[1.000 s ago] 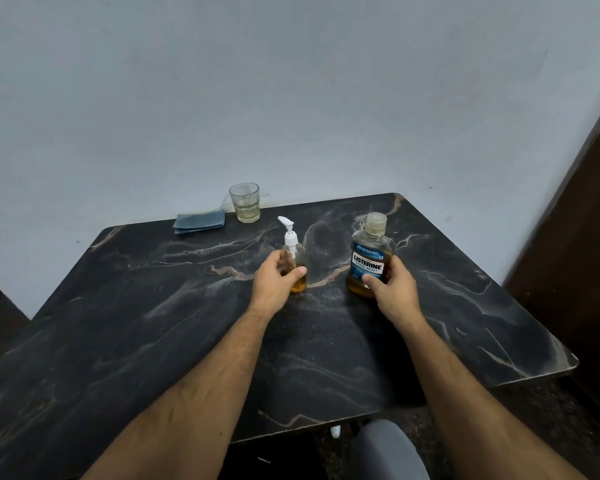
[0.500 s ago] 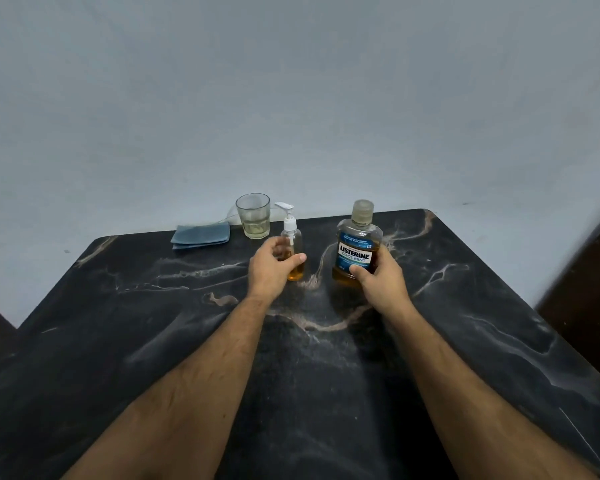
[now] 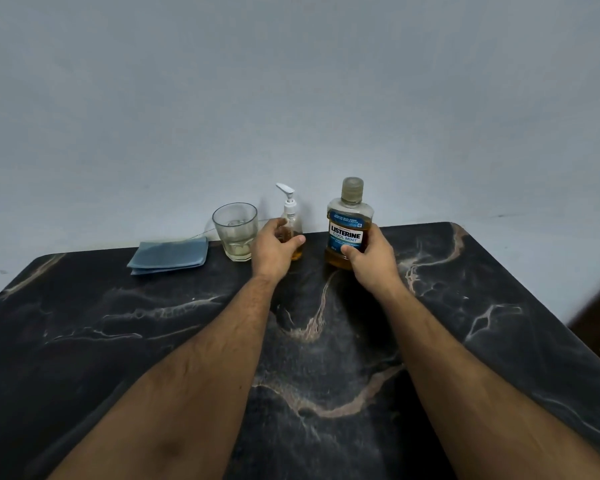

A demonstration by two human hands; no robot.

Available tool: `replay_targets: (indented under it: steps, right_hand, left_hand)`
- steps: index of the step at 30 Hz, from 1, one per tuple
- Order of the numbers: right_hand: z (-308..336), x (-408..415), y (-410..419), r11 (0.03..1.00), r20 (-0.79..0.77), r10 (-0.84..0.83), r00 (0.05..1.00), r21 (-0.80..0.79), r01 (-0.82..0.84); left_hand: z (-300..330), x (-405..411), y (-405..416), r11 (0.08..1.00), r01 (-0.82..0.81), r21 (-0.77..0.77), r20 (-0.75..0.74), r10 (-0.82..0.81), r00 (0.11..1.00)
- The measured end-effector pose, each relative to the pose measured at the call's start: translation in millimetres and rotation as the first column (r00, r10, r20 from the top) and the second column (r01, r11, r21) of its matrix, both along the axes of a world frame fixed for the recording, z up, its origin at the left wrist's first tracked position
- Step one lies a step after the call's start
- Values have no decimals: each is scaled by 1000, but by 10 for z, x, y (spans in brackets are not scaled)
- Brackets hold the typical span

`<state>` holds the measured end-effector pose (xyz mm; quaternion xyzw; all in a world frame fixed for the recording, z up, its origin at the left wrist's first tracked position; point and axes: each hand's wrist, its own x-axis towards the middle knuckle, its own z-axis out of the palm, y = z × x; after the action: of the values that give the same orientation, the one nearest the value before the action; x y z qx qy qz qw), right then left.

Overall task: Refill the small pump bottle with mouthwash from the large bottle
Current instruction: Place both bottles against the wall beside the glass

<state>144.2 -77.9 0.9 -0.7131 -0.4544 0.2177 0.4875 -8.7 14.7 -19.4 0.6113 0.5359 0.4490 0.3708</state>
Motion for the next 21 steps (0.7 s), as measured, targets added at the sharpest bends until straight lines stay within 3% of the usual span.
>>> replay_targets:
  steps: [13, 21]
  right_hand:
    - [-57, 226, 548, 998, 34, 63, 997, -12, -63]
    - [-49, 260, 595, 993, 81, 106, 991, -67, -101]
  left_hand:
    - [-54, 144, 149, 980, -166, 108, -116, 178, 977]
    - [-161, 90, 83, 988, -77, 132, -164, 99, 981]
